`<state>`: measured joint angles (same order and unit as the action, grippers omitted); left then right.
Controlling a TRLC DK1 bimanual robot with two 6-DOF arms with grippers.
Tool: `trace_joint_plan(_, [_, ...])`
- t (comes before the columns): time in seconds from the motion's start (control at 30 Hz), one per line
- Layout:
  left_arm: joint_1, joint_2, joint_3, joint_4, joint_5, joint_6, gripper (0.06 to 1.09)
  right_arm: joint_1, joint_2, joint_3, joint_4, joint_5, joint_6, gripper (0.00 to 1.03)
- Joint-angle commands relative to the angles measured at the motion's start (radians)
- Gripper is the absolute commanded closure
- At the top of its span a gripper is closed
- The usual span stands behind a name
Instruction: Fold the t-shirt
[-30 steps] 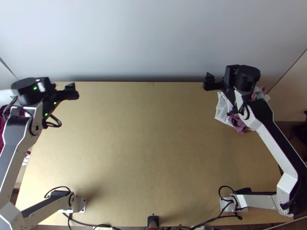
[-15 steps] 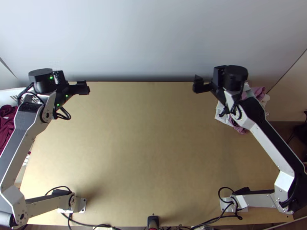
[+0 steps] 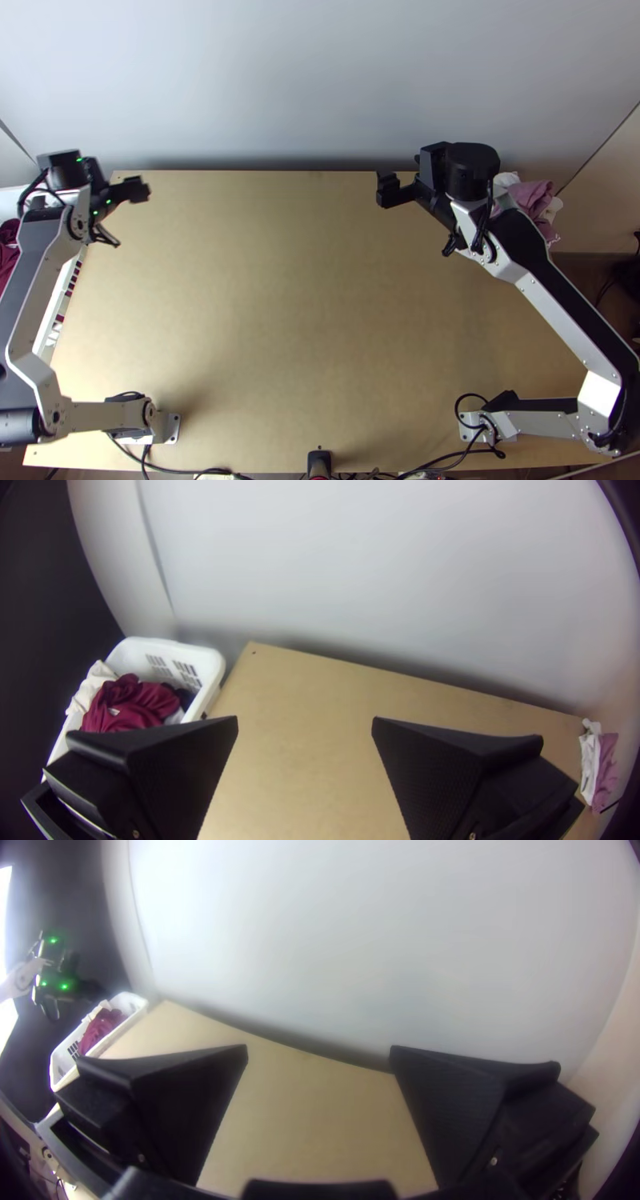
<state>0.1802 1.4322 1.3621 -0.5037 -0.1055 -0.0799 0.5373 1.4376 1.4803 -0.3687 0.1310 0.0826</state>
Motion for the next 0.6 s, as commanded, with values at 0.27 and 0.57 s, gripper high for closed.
trace_joint_plan(0.27, [0.374,0.218,-0.034,0.129,0.004,0.101,0.11,0.112,-0.062,0.040,-0.059,-0.001,0.002,0.04])
trace_joint_plan(0.57, [0.498,0.392,0.109,0.133,-0.005,0.086,0.11,0.170,-0.078,0.084,-0.131,0.001,0.005,0.04])
